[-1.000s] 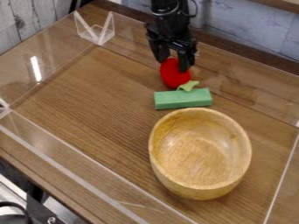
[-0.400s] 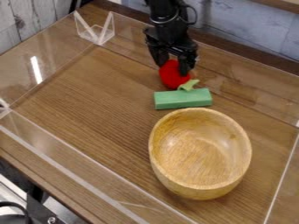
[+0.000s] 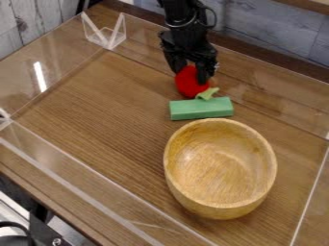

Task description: Move the red fruit to the left

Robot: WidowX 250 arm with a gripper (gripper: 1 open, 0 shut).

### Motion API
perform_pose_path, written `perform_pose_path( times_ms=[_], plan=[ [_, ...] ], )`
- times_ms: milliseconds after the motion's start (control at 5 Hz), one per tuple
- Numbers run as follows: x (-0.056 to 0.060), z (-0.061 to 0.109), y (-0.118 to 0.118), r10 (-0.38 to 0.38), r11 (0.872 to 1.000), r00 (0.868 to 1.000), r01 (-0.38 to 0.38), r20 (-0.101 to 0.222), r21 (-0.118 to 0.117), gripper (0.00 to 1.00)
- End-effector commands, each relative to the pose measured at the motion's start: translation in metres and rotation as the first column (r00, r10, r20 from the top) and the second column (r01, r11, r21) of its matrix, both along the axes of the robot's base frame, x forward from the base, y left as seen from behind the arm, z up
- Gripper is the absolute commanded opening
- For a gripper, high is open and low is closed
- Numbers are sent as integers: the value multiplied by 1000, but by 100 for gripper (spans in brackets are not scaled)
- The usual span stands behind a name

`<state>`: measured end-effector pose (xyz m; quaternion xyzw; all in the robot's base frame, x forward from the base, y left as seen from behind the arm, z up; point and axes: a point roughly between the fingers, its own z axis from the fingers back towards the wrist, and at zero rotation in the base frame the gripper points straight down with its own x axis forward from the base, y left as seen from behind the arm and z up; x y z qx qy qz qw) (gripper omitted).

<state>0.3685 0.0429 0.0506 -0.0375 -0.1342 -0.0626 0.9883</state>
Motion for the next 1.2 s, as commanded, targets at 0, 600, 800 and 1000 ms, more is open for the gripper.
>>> perform_pose_path(
  times_ms=[0, 600, 800, 1000],
  plan=[
    [8, 34, 4, 18, 1000, 996, -19, 85, 9, 100],
    [-4, 67, -2, -58, 998, 991, 58, 120, 4, 0],
    [-4, 85, 11, 17, 1000, 989, -19, 150, 12, 0],
    [-4, 94, 26, 87, 996, 983, -92, 162, 19, 0]
  ],
)
